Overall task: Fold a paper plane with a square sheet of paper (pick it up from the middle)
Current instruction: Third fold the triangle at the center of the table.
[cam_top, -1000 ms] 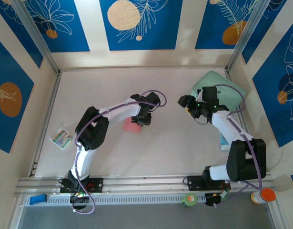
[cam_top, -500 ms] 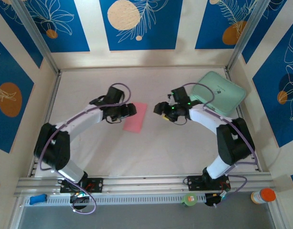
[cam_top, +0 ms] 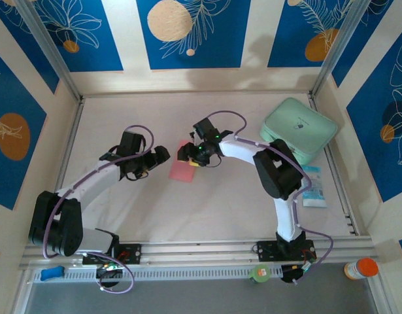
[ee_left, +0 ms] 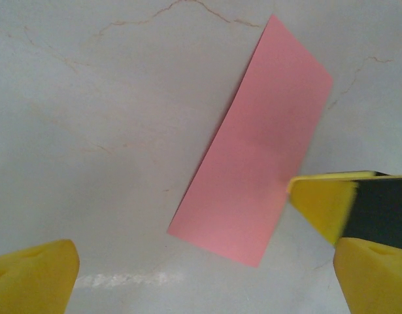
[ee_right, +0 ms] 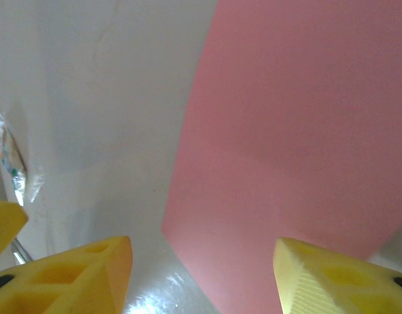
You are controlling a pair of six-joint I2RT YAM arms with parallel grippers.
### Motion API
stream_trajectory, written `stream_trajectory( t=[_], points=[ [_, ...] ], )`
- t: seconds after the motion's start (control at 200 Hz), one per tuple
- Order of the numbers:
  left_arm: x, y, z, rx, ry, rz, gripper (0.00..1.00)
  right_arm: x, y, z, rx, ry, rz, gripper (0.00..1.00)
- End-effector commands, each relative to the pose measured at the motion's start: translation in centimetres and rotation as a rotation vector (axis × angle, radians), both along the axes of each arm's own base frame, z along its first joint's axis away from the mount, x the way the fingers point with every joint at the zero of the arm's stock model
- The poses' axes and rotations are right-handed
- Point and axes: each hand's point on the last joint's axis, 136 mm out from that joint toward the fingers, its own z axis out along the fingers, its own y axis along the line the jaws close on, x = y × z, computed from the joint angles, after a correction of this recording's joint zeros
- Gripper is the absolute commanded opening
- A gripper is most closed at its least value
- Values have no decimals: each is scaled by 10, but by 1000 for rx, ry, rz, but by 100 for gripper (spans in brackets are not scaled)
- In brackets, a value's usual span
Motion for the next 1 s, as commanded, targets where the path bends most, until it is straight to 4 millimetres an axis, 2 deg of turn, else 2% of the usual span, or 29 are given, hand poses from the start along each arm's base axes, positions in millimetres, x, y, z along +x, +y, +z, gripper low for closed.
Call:
stream_trajectory(
  t=[0.0,0.105,0.21,0.355,0.42,0.515,0.595,0.665,0.74,0.775,0.86,0.995],
  points=[
    [0,-2,2,-39,-6,-3,99,-12,-1,-14,-55,44,68,57],
    [0,-5,1,-50,5,-13,99,-18,-14,-25,-113,37,116,56],
    [0,-9,-2,-65,21,-33,100,-34,-29,-35,-145,36,224,55],
    [0,-18,-2,-96,34,-73,99,-54,-63,-46,-208,-1,365,55],
    [-1,-24,-1,-121,36,-92,99,-58,-65,-32,-152,-39,403,54],
    [-4,-33,-2,-163,43,-116,99,-57,-55,1,-56,-124,418,55],
    [-8,-42,-2,-197,52,-137,99,-46,-49,25,-15,-172,337,55],
    [-13,-48,-5,-213,64,-145,99,-32,-57,31,-49,-155,173,54],
    [-19,-54,-10,-228,85,-140,100,-26,-73,23,-83,-44,-55,50],
    [-22,-58,-13,-243,101,-137,99,-28,-73,20,-49,20,-123,49],
    [-29,-73,-18,-289,139,-155,98,-34,-70,15,1,109,-211,46],
    [-36,-89,-26,-303,173,-183,94,-32,-69,6,-10,130,-233,45]
  ],
)
